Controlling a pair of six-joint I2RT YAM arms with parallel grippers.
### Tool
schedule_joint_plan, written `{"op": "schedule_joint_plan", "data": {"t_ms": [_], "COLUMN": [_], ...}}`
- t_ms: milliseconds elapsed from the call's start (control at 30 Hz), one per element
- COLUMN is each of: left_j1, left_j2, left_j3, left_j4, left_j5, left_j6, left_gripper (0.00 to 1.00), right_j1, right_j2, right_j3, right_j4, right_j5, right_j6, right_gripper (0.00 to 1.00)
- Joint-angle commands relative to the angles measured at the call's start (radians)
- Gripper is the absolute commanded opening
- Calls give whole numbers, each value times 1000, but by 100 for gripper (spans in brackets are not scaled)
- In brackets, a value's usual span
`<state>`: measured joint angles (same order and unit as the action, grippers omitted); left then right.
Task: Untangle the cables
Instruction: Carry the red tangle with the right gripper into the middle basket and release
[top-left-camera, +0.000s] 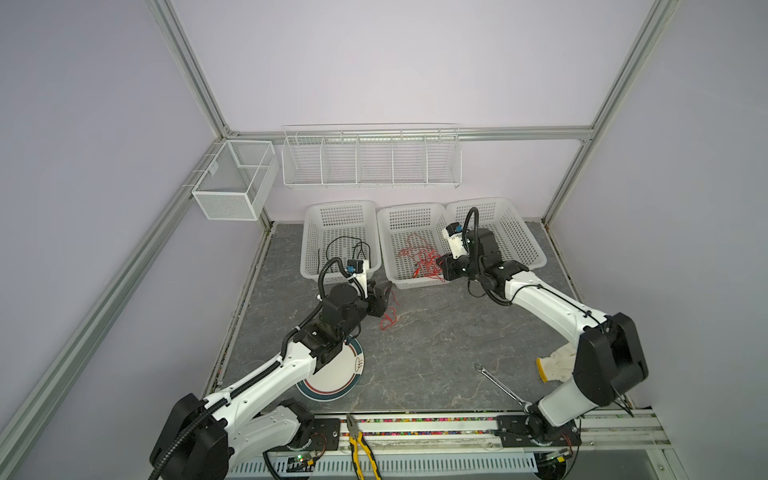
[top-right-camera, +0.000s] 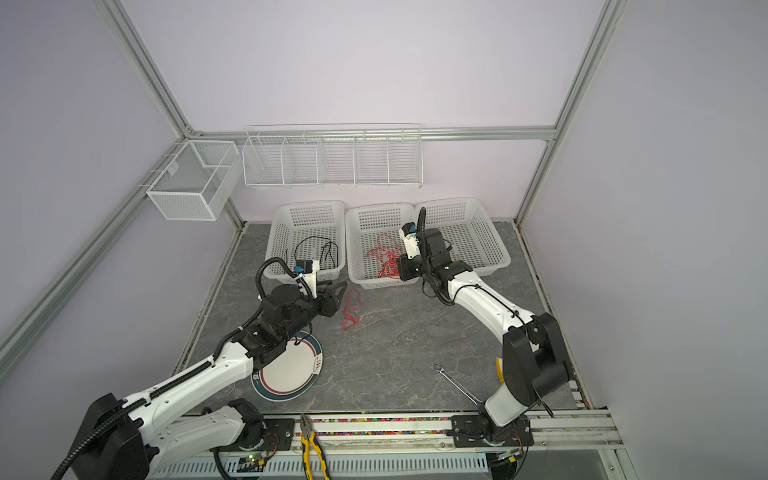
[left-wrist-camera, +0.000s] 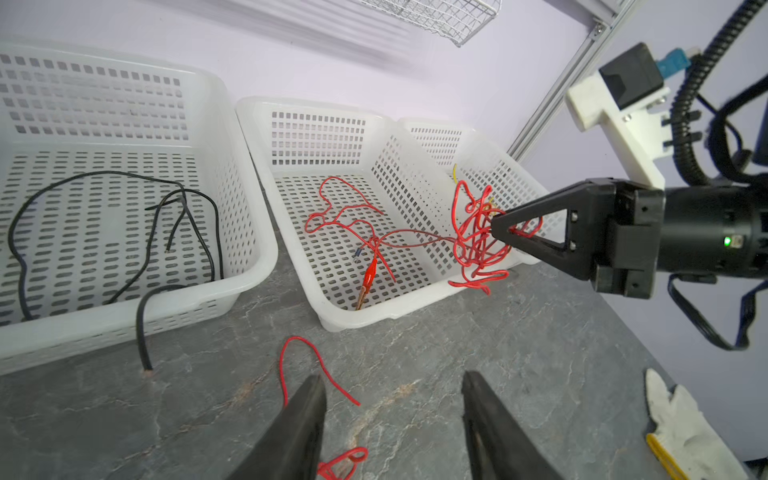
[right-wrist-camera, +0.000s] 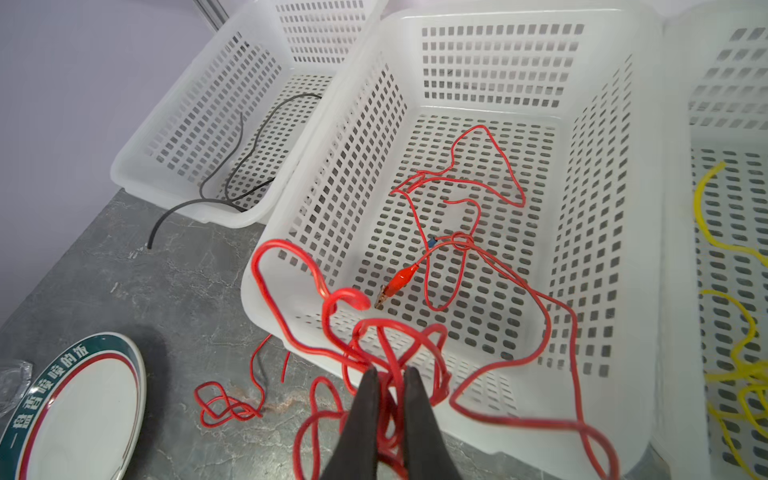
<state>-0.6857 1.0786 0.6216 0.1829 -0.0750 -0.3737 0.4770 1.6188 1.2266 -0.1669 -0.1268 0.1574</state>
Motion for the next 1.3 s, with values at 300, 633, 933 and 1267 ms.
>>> {"op": "schedule_joint_plan", "data": {"t_ms": [300,633,933,1267], "left_j1": [0,0,0,0], "left_j2": [29,172,220,289], "left_j3": [-28,47,92,125], "left_j4": [-95,-185,-207,-245], "left_j5": [-11,-26,-39,-51], "left_j6": [-67,-81,-72,-76], "left_gripper": [57,56,56,52], "right_j1": [6,6,6,6], "right_j2": [248,405,368,212], "right_j3": [211,292,313,244], "right_j4": [4,-32,-54,-39], "right_j5": [29,30,-4,-21], "right_j6": [24,21,-1,-32], "right_gripper": [8,14,30,66]}}
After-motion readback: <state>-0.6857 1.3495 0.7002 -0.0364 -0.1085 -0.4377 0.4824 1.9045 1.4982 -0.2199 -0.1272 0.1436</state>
